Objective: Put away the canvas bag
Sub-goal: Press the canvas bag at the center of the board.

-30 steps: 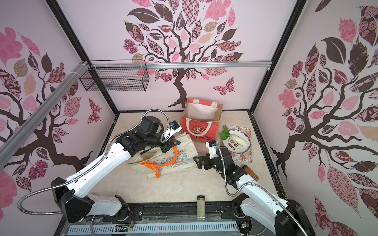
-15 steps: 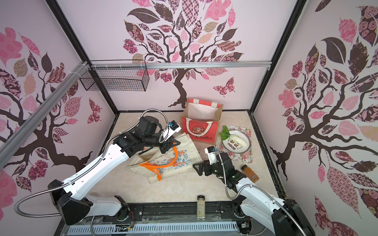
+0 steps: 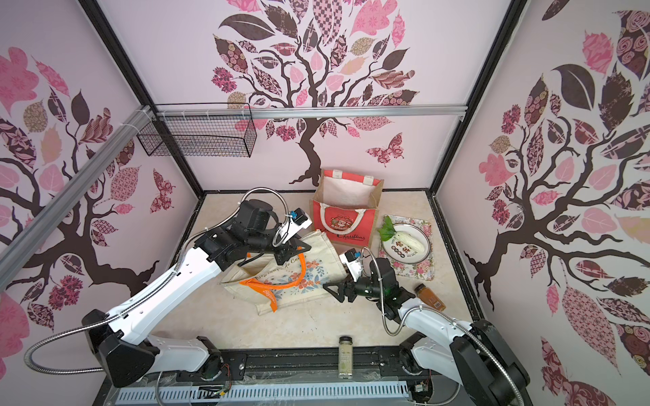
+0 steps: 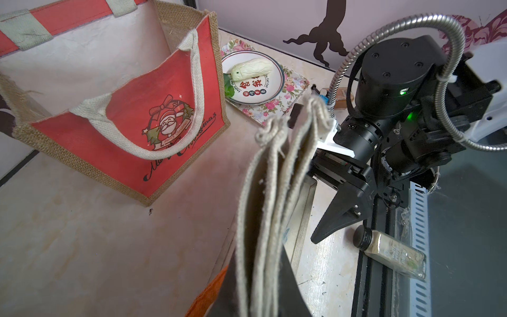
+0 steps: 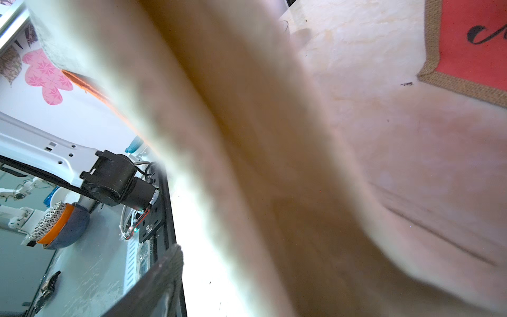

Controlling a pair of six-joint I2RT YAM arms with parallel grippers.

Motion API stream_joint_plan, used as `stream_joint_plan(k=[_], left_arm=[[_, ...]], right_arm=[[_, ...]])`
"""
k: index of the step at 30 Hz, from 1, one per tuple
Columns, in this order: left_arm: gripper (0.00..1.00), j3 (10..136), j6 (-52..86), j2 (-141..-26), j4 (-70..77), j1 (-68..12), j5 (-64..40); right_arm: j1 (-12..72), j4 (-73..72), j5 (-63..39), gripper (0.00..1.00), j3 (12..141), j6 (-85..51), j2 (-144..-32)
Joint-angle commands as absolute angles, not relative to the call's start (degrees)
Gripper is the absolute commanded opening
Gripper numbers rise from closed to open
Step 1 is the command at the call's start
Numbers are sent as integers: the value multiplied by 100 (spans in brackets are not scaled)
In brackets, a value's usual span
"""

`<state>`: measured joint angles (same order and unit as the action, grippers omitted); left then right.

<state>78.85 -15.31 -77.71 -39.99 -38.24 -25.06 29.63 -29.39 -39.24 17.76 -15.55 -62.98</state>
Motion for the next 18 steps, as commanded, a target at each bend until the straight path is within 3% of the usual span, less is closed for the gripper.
stream_joint_plan(k=[1, 7, 10, 11, 12, 14, 15, 18], left_arm=[[0, 7855, -1600, -7711, -3885, -3823, -2661], [0, 7823, -1620, -7685, -3842, -3826, -2526], [0, 7794, -1650, -7670, -3815, -3810, -2483], [0, 7779, -1669, -7657, -3819, -3806, -2462], [0, 7764, -1709, -7641, -3819, -3800, -2432], [0, 7735, -1799, -7600, -3838, -3805, -2427], [0, 7722, -1823, -7587, -3834, -3798, -2390], [0, 7726, -1888, -7579, -3884, -3775, -2372]], right_arm=[[3057, -3050, -4080, 57, 2140, -1089, -6148], [3135, -3436, -3888, 4, 1894, -962, -5969], [3138, -3525, -3627, 0, 1752, -946, -5792], [3138, -3445, -3543, 1, 1758, -930, -5744], [3138, -3331, -3487, 13, 1787, -951, -5695], [3138, -2851, -3379, 53, 1947, -986, -5554], [3138, -2627, -3284, 65, 2000, -1015, -5440], [3138, -2057, -2833, 74, 2020, -1051, -4939]])
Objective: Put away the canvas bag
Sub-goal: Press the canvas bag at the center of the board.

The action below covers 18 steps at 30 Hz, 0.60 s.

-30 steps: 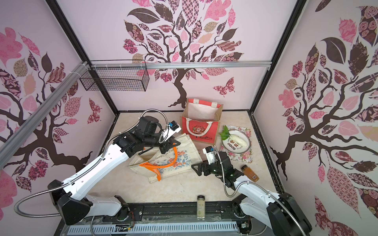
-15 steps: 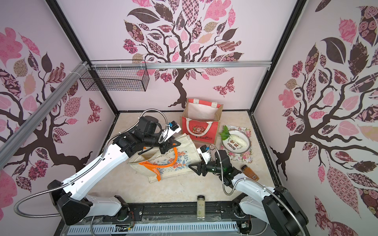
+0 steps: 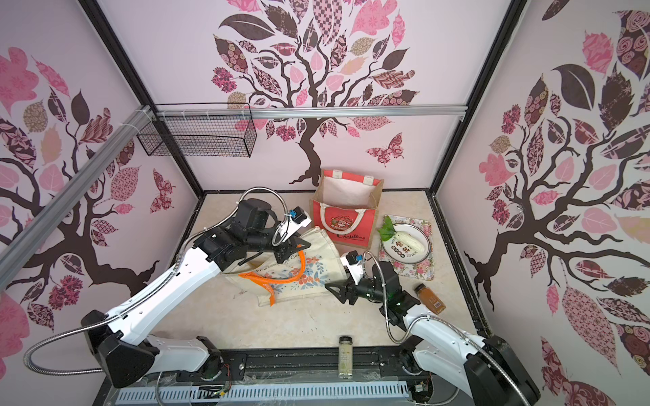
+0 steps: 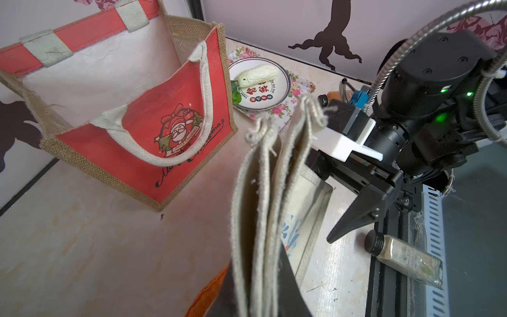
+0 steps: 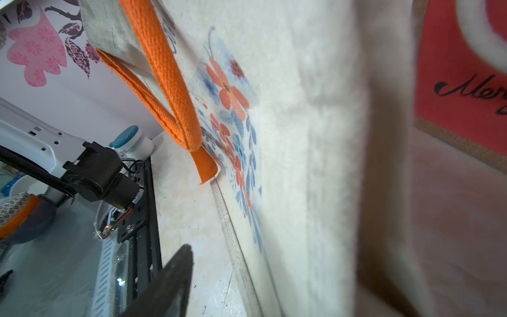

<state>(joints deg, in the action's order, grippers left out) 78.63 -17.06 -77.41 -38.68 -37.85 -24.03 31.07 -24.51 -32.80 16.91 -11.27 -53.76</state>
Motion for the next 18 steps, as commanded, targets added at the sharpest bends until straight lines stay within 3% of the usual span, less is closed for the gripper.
stream_joint_plan(k=[1, 4, 6, 10, 14, 18], left_arm=[[0, 7734, -1911, -7586, -3916, -3760, -2382], [0, 7734, -1983, -7565, -3951, -3747, -2449], [0, 7697, -2038, -7534, -3930, -3749, -2600], [0, 7672, -2124, -7529, -3966, -3746, -2828], [0, 7719, -2202, -7532, -4070, -3751, -3076], [0, 7581, -2196, -7392, -3896, -3743, -3112]], right_arm=[[3138, -1930, -2621, 74, 1998, -1085, -4753], [3129, -1387, -1632, 78, 2018, -1248, -4169], [3020, -1131, -1403, 86, 2231, -1321, -4176], [2830, -1099, -2426, 94, 2952, -1099, -4795], [2824, -2013, -3334, 98, 3069, -766, -5151], [2835, -2878, -4290, 95, 3130, -712, -5761]])
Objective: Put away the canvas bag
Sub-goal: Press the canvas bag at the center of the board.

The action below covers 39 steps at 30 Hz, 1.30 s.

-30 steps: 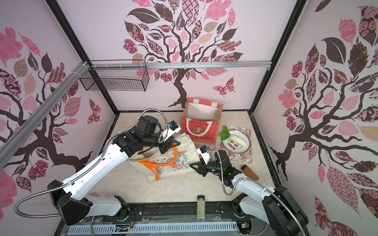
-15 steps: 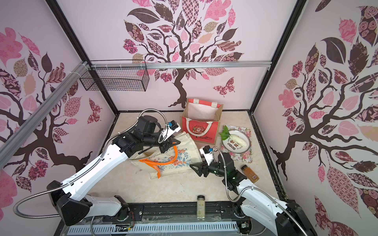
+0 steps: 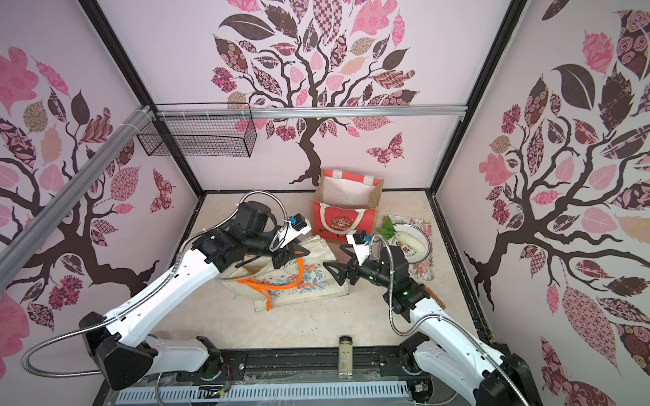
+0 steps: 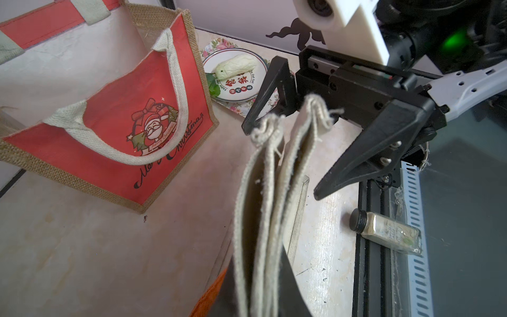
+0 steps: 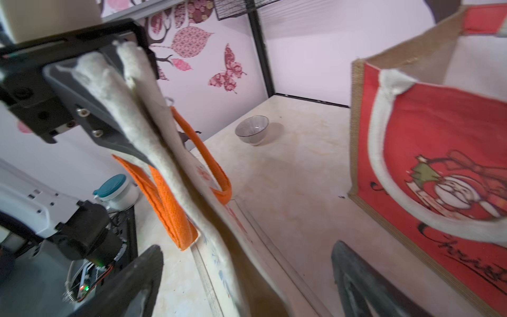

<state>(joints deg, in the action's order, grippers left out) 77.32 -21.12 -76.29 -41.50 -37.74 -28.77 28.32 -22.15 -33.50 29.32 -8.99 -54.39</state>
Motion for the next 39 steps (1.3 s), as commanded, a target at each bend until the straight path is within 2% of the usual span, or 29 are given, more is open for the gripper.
stream_joint_plan(k=[1, 4, 9, 11, 12, 13, 14, 15, 16, 18, 19, 20, 21, 22, 24, 28, 31, 34, 35, 36, 37, 39], left_arm=[[0, 7585, -2214, -7396, -3921, -3723, -3210], [0, 7616, -2187, -7413, -3905, -3721, -3427], [0, 7550, -2132, -7341, -3803, -3723, -3231], [0, 7532, -2091, -7303, -3735, -3726, -3232], [0, 7516, -2062, -7291, -3698, -3722, -3247], [0, 7491, -2010, -7269, -3635, -3718, -3252], [0, 7482, -1990, -7260, -3584, -3724, -3271], [0, 7464, -2011, -7246, -3571, -3710, -3356], [0, 7442, -2037, -7212, -3556, -3709, -3461], [0, 7369, -1986, -7157, -3418, -3714, -3472], [0, 7357, -1964, -7132, -3366, -3709, -3397], [0, 7363, -1953, -7136, -3367, -3710, -3332], [0, 7367, -1943, -7134, -3366, -3711, -3256], [0, 7365, -1924, -7131, -3357, -3703, -3193], [0, 7367, -1895, -7133, -3334, -3704, -3119], [0, 7335, -1850, -7083, -3252, -3703, -3072], [0, 7296, -1785, -7036, -3138, -3701, -2907], [0, 7304, -1649, -7057, -3076, -3702, -2642], [0, 7304, -1647, -7072, -3071, -3696, -2598], [0, 7304, -1638, -7072, -3058, -3693, -2566], [0, 7295, -1627, -7070, -3049, -3697, -2531], [0, 7295, -1626, -7073, -3049, -3691, -2494]], right_arm=[[2830, -2926, -4402, 93, 3206, -752, -5951], [2839, -3277, -4461, 84, 3161, -831, -6317], [2839, -3581, -4088, 80, 2728, -718, -6386], [2839, -3607, -4057, 72, 2565, -655, -6399], [2838, -3633, -4090, 66, 2490, -642, -6415], [2841, -3675, -4079, 50, 2418, -661, -6437], [2840, -3746, -4017, 24, 2348, -741, -6458], [2839, -3785, -3944, 7, 2298, -810, -6465], [2839, -3832, -3882, 3, 2242, -867, -6460], [2839, -3911, -3809, 8, 2144, -855, -6427], [2839, -3867, -3806, 25, 2116, -788, -6405], [2839, -3818, -3806, 51, 2102, -750, -6397], [2841, -3779, -3804, 63, 2105, -724, -6402], [2839, -3771, -3838, 68, 2094, -728, -6422], [2839, -3773, -3892, 71, 2082, -795, -6500], [2857, -3911, -3689, 70, 1962, -1016, -6652], [2867, -3450, -2970, 62, 2067, -1284, -6743], [2871, -3608, -3179, 59, 2001, -1342, -6821], [2867, -3711, -3263, 49, 1955, -1400, -6844], [2874, -3786, -3331, 23, 1925, -1436, -6861], [2891, -3793, -3320, 12, 1900, -1473, -6860], [2918, -3731, -3271, 12, 1886, -1487, -6863]])
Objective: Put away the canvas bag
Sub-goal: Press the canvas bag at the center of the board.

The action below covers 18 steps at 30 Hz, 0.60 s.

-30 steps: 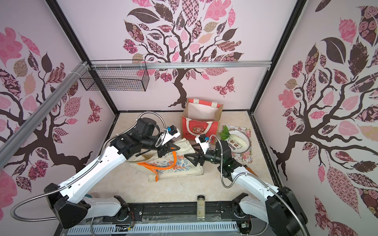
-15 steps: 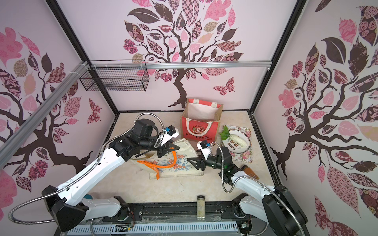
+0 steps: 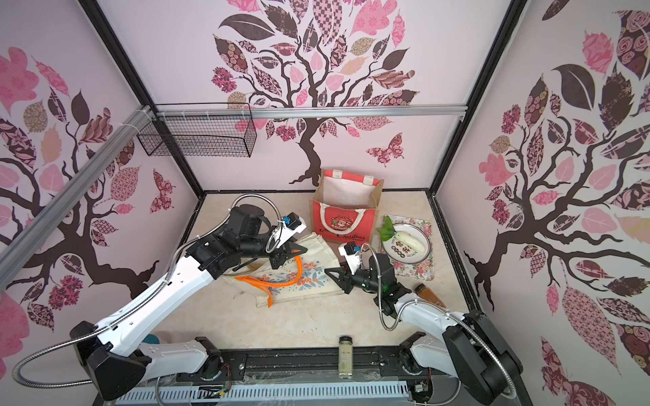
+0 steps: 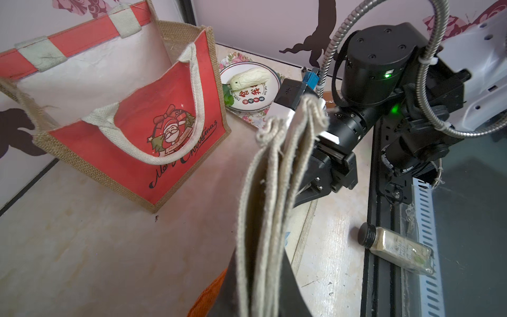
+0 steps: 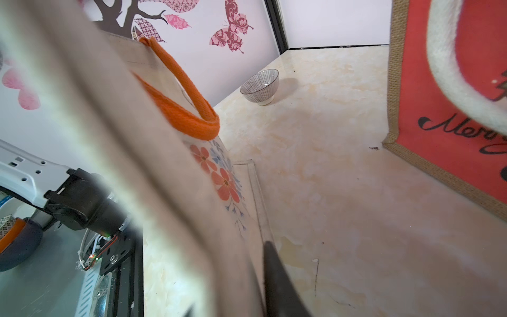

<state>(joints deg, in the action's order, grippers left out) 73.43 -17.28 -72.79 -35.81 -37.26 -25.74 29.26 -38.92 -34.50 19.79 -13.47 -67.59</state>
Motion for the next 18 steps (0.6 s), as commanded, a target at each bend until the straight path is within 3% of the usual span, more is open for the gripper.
stream_joint_plan(k=[1, 2, 3, 4, 9, 12, 18], left_arm=[[0, 7295, -1627, -7069, -3045, -3691, -2478], [0, 7294, -1622, -7063, -3031, -3698, -2455], [0, 7295, -1607, -7059, -3017, -3694, -2425], [0, 7274, -1565, -7039, -2971, -3693, -2378], [0, 7268, -1537, -7039, -2936, -3697, -2364], [0, 7274, -1525, -7040, -2921, -3704, -2381], [0, 7166, -1467, -6955, -2729, -3702, -2364]], right_arm=[[2919, -3667, -3225, 15, 1883, -1501, -6852], [2918, -3572, -3179, 24, 1909, -1497, -6835], [2925, -3508, -3158, 42, 1928, -1480, -6822], [2920, -3445, -3155, 54, 1941, -1471, -6789], [2918, -3577, -3072, 77, 1750, -1582, -6578], [2918, -3561, -3258, 75, 1734, -1464, -6537], [2918, -3620, -3515, 57, 1771, -1483, -6746]])
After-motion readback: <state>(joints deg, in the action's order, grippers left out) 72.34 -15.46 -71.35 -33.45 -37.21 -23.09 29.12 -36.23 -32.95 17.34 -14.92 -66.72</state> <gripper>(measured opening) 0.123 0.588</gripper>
